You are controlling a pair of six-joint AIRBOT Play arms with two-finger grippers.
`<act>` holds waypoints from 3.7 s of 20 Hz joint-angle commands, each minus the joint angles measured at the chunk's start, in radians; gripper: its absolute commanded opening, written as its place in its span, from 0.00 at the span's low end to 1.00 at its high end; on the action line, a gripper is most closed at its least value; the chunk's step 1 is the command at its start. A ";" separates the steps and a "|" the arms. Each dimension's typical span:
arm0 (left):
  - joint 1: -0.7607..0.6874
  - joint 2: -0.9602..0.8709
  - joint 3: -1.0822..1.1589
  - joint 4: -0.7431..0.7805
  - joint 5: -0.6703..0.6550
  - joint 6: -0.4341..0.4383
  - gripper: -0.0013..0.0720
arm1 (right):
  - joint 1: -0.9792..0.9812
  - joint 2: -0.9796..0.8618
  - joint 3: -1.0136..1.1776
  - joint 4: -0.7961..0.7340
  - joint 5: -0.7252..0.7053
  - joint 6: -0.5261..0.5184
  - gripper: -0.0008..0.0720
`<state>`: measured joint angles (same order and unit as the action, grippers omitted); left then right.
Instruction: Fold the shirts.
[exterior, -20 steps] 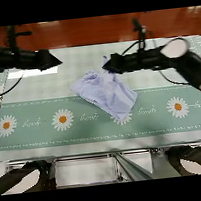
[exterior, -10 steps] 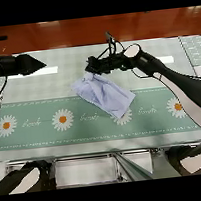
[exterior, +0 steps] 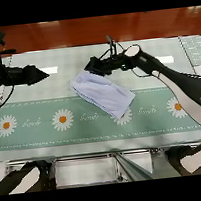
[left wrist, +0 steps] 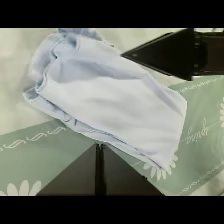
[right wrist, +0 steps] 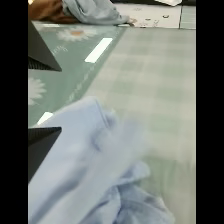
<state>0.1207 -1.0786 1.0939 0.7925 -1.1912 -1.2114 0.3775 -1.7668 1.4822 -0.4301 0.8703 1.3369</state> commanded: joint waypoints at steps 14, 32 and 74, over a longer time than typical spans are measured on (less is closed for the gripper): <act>0.122 0.119 -0.248 -0.083 -0.006 0.026 0.05 | -0.487 1.025 -1.056 -0.499 0.149 0.288 0.59; -0.040 0.117 -0.274 -0.083 0.106 0.021 0.05 | -0.138 0.330 -0.782 0.167 -0.123 -0.154 0.24; -0.040 0.117 -0.274 -0.060 0.085 0.022 0.05 | -1.474 0.649 -0.079 -0.818 0.943 0.205 0.04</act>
<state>0.0811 -0.9619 0.8204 0.7330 -1.1088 -1.1892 -1.0168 -1.1988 1.5707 -1.0691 1.8030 1.5425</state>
